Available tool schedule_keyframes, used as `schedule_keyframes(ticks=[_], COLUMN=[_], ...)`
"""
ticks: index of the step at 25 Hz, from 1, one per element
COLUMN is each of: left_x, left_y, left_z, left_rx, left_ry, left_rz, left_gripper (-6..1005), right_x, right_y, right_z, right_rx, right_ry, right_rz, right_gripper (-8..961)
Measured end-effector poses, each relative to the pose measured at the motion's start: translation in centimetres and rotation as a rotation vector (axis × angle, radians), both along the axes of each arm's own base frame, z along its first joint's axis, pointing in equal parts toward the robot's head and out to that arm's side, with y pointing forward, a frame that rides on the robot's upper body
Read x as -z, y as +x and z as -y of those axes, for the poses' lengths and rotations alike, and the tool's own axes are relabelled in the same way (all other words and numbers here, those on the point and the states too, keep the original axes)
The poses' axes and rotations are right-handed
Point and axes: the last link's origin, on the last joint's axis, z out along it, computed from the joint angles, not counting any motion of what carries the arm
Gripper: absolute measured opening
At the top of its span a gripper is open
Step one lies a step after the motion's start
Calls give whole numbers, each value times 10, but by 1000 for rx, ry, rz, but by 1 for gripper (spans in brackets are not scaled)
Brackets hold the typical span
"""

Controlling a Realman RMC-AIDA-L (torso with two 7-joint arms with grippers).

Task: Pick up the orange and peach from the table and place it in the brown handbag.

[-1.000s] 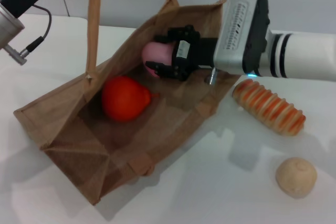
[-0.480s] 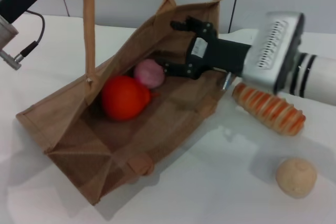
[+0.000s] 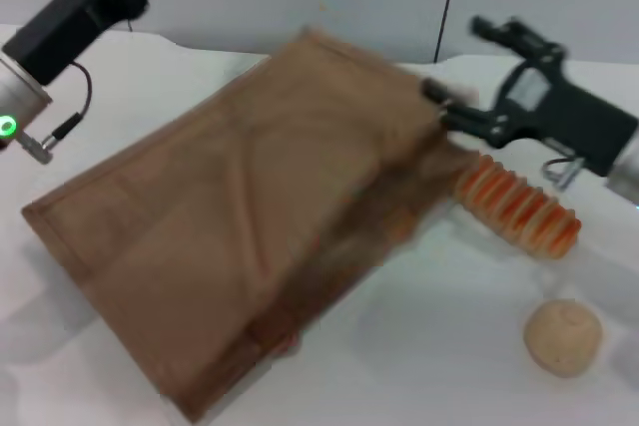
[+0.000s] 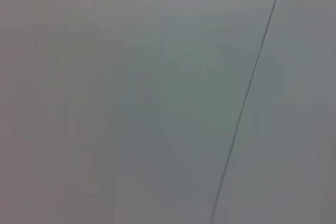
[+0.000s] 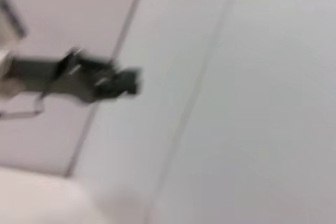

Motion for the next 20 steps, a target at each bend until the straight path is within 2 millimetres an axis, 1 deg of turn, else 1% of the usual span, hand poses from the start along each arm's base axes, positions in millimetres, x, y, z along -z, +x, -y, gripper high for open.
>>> schedule_keyframes(ticks=[2,7,10,13,18,20], left_x=[9,28,38,44,53,54], left_y=[-3,-7,-6,-9,-13,-13], left_z=[2,9,13,19,25,27], left_rx=[-5,-6,-12,-51,-99,-100], left_ry=[33,130,206,302,355,355], left_rz=[-48,-136,-161,-179,-202,-196], left_gripper=[246,487,527,568,635,634], right_x=[-12,-32,-41,-45,-53,-58], right_y=[11,24,31,35,46,46], right_z=[6,16,20,23,30,33], right_rx=[22,51,79,92,136,127], right_ry=[45,130,181,207,259,284], right_rz=[-47,-141,-188,-213,-254,-287], right_gripper=[864,863,862,863,862,862])
